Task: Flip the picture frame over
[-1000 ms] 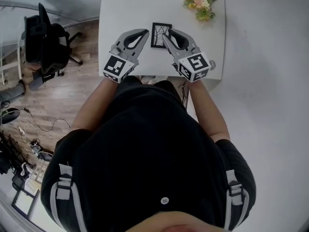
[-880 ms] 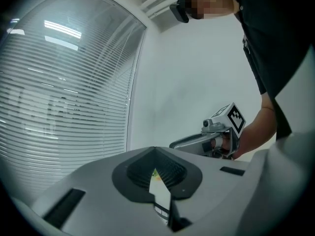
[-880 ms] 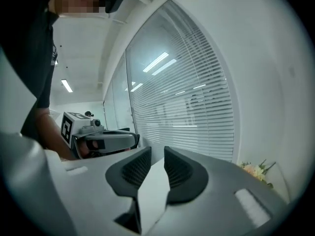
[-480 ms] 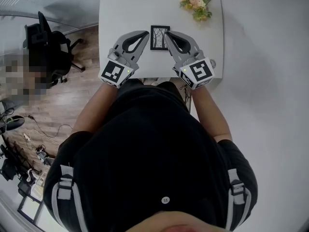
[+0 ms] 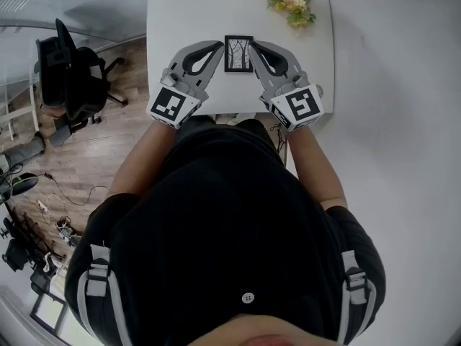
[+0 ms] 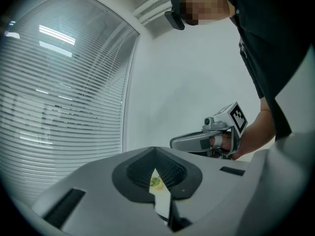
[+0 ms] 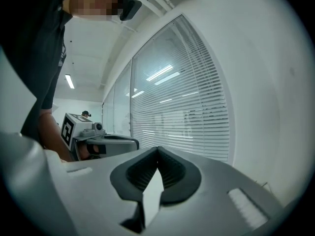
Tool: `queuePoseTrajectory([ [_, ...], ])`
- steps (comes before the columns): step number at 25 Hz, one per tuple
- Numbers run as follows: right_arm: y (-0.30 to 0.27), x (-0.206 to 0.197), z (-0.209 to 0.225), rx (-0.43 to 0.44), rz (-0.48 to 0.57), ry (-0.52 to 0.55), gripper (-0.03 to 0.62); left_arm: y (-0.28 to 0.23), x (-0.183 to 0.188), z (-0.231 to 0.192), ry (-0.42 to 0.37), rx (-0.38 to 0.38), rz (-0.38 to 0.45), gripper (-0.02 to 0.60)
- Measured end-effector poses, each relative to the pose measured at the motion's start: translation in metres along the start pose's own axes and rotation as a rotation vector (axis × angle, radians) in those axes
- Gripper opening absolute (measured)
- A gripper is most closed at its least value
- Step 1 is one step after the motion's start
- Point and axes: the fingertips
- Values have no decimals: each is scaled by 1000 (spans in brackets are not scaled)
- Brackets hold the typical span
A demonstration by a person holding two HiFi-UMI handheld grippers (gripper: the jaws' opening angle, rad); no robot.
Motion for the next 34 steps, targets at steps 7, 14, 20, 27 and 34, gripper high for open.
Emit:
queuePoseTrajectory([
  [7, 9, 1, 10, -47, 22, -7, 9, 2, 0, -1, -11, 12, -1, 5],
  [14, 15, 6, 13, -68, 25, -3, 9, 6, 10, -6, -17, 23, 18, 5],
  [20, 19, 8, 18, -85, 29, -8, 9, 1, 9, -14, -14, 26, 10, 5],
  [27, 21, 7, 29, -108, 31, -28, 9, -3, 10, -15, -17, 19, -6, 5],
  [34, 24, 5, 34, -112, 26, -32, 9, -8, 8, -20, -15, 36, -17, 5],
])
Point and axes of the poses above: the fingertips, and each gripper's own axes: y backward along the fingers, z to its right, x out of its top, and after that the axes turned 14 degrees about -z, right-handed
